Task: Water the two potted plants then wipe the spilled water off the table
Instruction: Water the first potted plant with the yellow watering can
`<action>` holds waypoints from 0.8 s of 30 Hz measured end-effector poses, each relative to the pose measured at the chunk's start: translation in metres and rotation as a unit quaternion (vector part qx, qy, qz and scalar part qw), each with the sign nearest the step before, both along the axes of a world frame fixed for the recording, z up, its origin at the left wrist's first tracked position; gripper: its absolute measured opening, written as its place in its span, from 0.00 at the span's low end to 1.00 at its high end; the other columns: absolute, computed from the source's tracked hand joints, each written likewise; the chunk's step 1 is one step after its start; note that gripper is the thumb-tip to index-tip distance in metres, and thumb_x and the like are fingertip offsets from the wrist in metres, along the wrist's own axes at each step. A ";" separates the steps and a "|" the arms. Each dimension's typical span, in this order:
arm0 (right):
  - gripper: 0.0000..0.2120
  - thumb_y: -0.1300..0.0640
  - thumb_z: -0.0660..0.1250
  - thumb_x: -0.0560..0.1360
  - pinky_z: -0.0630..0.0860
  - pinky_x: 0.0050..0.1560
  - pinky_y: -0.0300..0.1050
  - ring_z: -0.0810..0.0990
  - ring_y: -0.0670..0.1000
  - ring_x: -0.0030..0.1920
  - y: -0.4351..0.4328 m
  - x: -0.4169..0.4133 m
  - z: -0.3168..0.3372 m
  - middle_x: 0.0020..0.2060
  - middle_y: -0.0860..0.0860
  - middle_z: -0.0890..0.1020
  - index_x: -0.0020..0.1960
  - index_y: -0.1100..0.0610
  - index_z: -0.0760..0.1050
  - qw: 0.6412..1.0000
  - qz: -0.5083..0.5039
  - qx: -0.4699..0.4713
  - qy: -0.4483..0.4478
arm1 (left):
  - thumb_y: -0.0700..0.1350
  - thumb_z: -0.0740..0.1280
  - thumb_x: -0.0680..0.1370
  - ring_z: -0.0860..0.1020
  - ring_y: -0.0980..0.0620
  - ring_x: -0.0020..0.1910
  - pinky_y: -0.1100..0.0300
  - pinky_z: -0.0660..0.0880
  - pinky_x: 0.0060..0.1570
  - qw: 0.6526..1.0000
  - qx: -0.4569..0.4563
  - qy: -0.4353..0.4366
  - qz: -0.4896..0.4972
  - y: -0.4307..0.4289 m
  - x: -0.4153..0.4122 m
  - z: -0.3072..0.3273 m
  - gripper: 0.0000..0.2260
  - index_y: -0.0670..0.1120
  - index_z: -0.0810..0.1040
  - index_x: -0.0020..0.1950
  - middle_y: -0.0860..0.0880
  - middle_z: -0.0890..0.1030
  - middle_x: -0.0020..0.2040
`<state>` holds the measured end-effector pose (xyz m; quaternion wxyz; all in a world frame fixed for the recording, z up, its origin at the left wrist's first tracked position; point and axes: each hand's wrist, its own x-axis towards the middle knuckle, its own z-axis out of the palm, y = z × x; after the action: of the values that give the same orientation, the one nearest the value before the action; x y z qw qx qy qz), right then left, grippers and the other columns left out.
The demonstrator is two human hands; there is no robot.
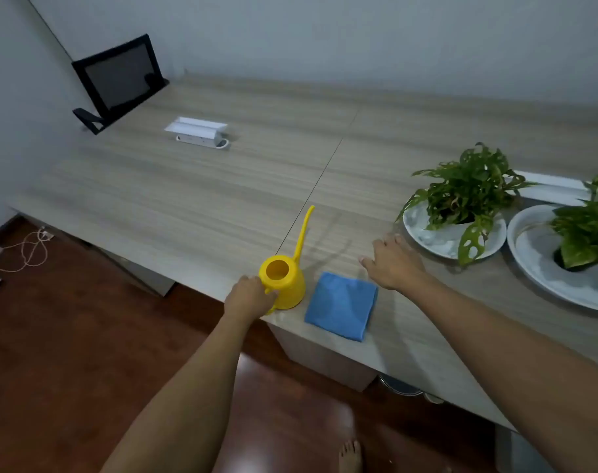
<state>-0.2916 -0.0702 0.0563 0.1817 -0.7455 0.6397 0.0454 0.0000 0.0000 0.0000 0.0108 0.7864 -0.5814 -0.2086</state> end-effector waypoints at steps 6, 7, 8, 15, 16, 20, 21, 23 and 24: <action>0.28 0.41 0.53 0.82 0.64 0.70 0.58 0.56 0.57 0.77 0.002 -0.005 -0.005 0.75 0.56 0.63 0.73 0.59 0.65 1.000 0.003 0.010 0.008 | 0.50 0.66 0.81 0.79 0.39 0.49 0.52 0.72 0.45 0.995 -0.007 0.097 0.030 0.009 -0.002 -0.014 0.13 0.42 0.74 0.42 0.43 0.77 0.42; 0.27 0.41 0.54 0.82 0.64 0.70 0.58 0.57 0.57 0.76 0.002 -0.007 -0.005 0.75 0.56 0.63 0.73 0.59 0.65 1.000 0.005 0.010 0.008 | 0.49 0.65 0.82 0.78 0.40 0.48 0.54 0.70 0.44 0.992 -0.019 0.118 0.034 0.009 -0.003 -0.016 0.13 0.42 0.74 0.43 0.43 0.77 0.42; 0.27 0.41 0.54 0.82 0.65 0.69 0.58 0.58 0.57 0.75 0.003 -0.009 -0.005 0.74 0.56 0.64 0.73 0.58 0.65 1.000 0.005 0.009 0.006 | 0.48 0.64 0.82 0.77 0.41 0.47 0.55 0.68 0.43 0.989 -0.028 0.137 0.043 0.010 -0.005 -0.017 0.13 0.41 0.73 0.43 0.43 0.76 0.42; 0.28 0.42 0.54 0.82 0.61 0.72 0.57 0.53 0.58 0.78 0.012 -0.042 -0.015 0.77 0.55 0.60 0.75 0.58 0.62 1.000 -0.003 0.018 0.011 | 0.51 0.55 0.84 0.75 0.41 0.44 0.55 0.62 0.43 0.953 -0.153 0.224 0.133 0.020 -0.019 -0.031 0.16 0.42 0.71 0.44 0.43 0.76 0.41; 0.28 0.42 0.54 0.82 0.60 0.72 0.57 0.52 0.57 0.78 0.013 -0.049 -0.017 0.77 0.55 0.59 0.75 0.58 0.61 1.000 -0.007 0.017 0.015 | 0.53 0.54 0.82 0.74 0.43 0.43 0.55 0.62 0.42 0.947 -0.179 0.228 0.141 0.021 -0.021 -0.031 0.16 0.43 0.71 0.44 0.44 0.75 0.40; 0.27 0.43 0.53 0.82 0.59 0.73 0.56 0.51 0.58 0.78 0.025 -0.078 -0.025 0.77 0.55 0.59 0.76 0.58 0.61 0.999 -0.025 0.025 0.027 | 0.53 0.53 0.79 0.72 0.44 0.41 0.52 0.63 0.42 0.923 -0.258 0.242 0.150 0.019 -0.028 -0.030 0.15 0.44 0.68 0.40 0.44 0.73 0.38; 0.27 0.43 0.53 0.83 0.60 0.73 0.56 0.51 0.58 0.78 0.028 -0.086 -0.028 0.77 0.56 0.59 0.76 0.58 0.60 0.999 -0.029 0.029 0.028 | 0.53 0.54 0.79 0.72 0.43 0.40 0.52 0.64 0.42 0.919 -0.270 0.243 0.151 0.018 -0.029 -0.029 0.16 0.43 0.68 0.39 0.43 0.73 0.37; 0.27 0.43 0.53 0.83 0.61 0.72 0.56 0.52 0.58 0.78 0.034 -0.102 -0.039 0.78 0.56 0.57 0.75 0.58 0.61 0.998 -0.037 0.037 0.025 | 0.53 0.54 0.80 0.73 0.42 0.40 0.49 0.66 0.41 0.909 -0.292 0.250 0.158 0.015 -0.031 -0.023 0.17 0.41 0.68 0.39 0.43 0.73 0.36; 0.26 0.43 0.53 0.83 0.61 0.72 0.56 0.51 0.57 0.78 0.036 -0.111 -0.045 0.78 0.55 0.57 0.75 0.58 0.61 0.998 -0.042 0.045 0.022 | 0.52 0.55 0.80 0.72 0.42 0.40 0.48 0.66 0.40 0.905 -0.301 0.257 0.159 0.012 -0.034 -0.018 0.18 0.40 0.69 0.39 0.43 0.72 0.36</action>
<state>-0.4027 -0.0339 0.0109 0.2026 -0.7081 0.6714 0.0826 -0.0337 0.0124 -0.0177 0.4283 0.7470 -0.4613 -0.2140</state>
